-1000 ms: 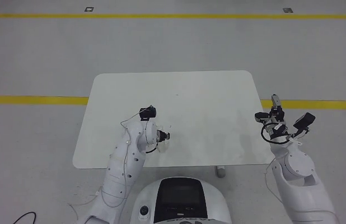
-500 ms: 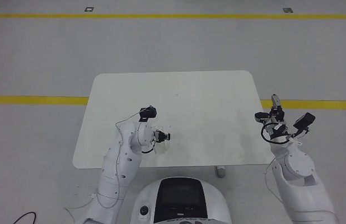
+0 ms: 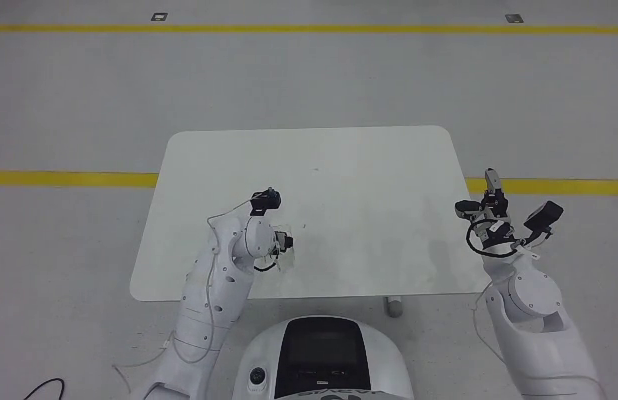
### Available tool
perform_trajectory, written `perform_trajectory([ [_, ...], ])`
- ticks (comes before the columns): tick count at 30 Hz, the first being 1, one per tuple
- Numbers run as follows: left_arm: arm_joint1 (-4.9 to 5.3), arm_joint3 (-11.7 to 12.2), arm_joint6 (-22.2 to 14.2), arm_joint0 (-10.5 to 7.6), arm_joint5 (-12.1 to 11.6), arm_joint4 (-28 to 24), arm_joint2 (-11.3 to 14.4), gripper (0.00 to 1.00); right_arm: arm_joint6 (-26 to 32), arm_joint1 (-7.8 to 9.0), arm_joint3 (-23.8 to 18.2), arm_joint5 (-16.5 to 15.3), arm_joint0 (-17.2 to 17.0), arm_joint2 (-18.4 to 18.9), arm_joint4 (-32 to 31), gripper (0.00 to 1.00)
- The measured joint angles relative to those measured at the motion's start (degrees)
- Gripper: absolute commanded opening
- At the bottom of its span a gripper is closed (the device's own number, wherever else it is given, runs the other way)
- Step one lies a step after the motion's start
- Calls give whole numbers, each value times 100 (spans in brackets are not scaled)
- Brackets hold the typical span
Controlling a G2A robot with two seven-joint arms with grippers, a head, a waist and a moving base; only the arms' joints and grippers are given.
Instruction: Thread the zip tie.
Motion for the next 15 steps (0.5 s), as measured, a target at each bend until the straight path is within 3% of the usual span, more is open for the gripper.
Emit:
perform_trajectory([
  [6, 1, 3, 17, 7, -31, -29, 7, 0, 0, 0, 0, 0, 0, 0, 0, 100],
  [8, 11, 80, 182, 29, -68, -96, 12, 0, 0, 0, 0, 0, 0, 0, 0, 100],
  [15, 60, 194, 234, -47, 196, 177, 96, 0, 0, 0, 0, 0, 0, 0, 0, 100],
])
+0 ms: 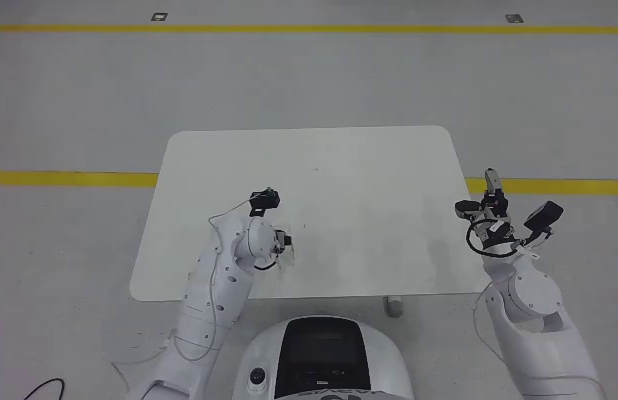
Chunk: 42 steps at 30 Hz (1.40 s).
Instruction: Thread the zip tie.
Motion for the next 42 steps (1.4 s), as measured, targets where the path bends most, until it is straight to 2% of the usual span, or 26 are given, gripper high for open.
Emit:
perform_trajectory([
  [4, 41, 57, -69, -12, 113, 176, -16, 0, 0, 0, 0, 0, 0, 0, 0, 100],
  [13, 102, 318, -112, -91, 208, 329, 4, 0, 0, 0, 0, 0, 0, 0, 0, 100],
  [18, 137, 344, -212, -122, 272, 548, 46, 0, 0, 0, 0, 0, 0, 0, 0, 100],
  [26, 205, 210, -414, -93, 315, 922, 55, 0, 0, 0, 0, 0, 0, 0, 0, 100],
  [32, 242, 213, -547, -109, 382, 1094, 17, 0, 0, 0, 0, 0, 0, 0, 0, 100],
  [38, 250, 43, -509, -77, 470, 786, -113, 0, 0, 0, 0, 0, 0, 0, 0, 100],
  [42, 209, -89, -450, -7, 473, 573, -124, 0, 0, 0, 0, 0, 0, 0, 0, 100],
])
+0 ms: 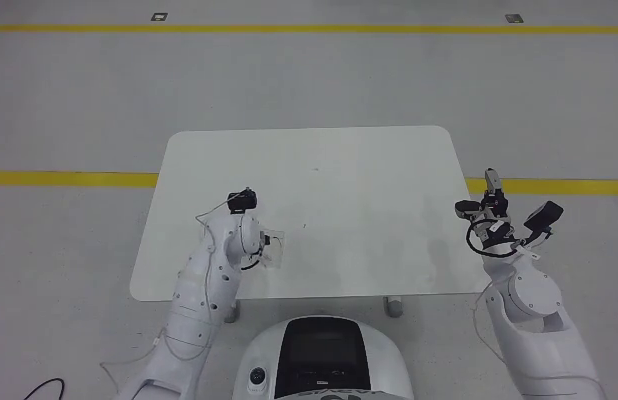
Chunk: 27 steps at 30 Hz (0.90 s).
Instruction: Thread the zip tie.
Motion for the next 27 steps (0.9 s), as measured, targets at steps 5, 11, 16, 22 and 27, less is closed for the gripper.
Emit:
perform_trajectory([
  [5, -66, 144, 1, -39, -1, 61, 102, 0, 0, 0, 0, 0, 0, 0, 0, 100],
  [11, -133, 343, 6, -95, -1, 111, 227, 24, 0, 0, 0, 0, 0, 0, 0, 100],
  [16, -170, 458, -67, -131, -1, 188, 220, 25, 0, 0, 0, 0, 0, 0, 0, 100],
  [22, -226, 627, -212, -189, -1, 368, 126, 26, 0, 0, 0, 0, 0, 0, 0, 100],
  [27, -279, 793, -220, -248, -1, 414, 93, 26, 0, 0, 0, 0, 0, 0, 0, 100],
])
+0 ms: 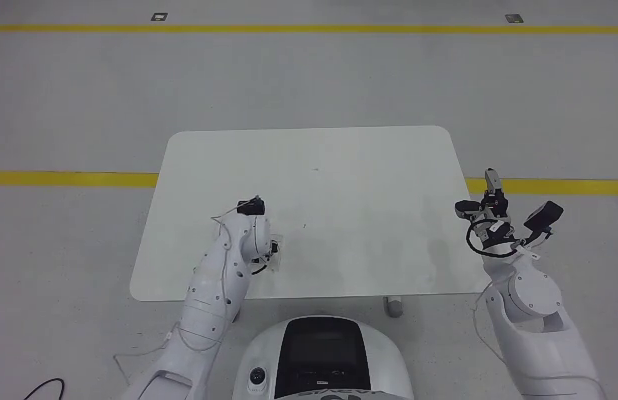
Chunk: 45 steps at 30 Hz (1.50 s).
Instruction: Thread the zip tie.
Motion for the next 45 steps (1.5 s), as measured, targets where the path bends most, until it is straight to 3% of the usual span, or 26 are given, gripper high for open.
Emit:
perform_trajectory([
  [12, -138, 579, 94, -249, 0, 65, -64, 25, 0, 0, 0, 0, 0, 0, 0, 100],
  [20, -207, 754, 208, -294, 0, 68, -97, 0, 0, 0, 0, 0, 0, 0, 0, 100],
  [27, -259, 798, 279, -298, 0, 134, -142, 0, 0, 0, 0, 0, 0, 0, 0, 100],
  [32, -279, 577, 192, -236, 0, 186, -163, 0, 0, 0, 0, 0, 0, 0, 0, 100],
  [40, -219, -208, -128, 89, -77, 173, -255, 0, 0, 0, 0, 0, 0, 0, 0, 100],
  [45, -174, -394, -122, 188, -156, 14, -324, 0, 0, 0, 0, 0, 0, 0, 0, 100],
])
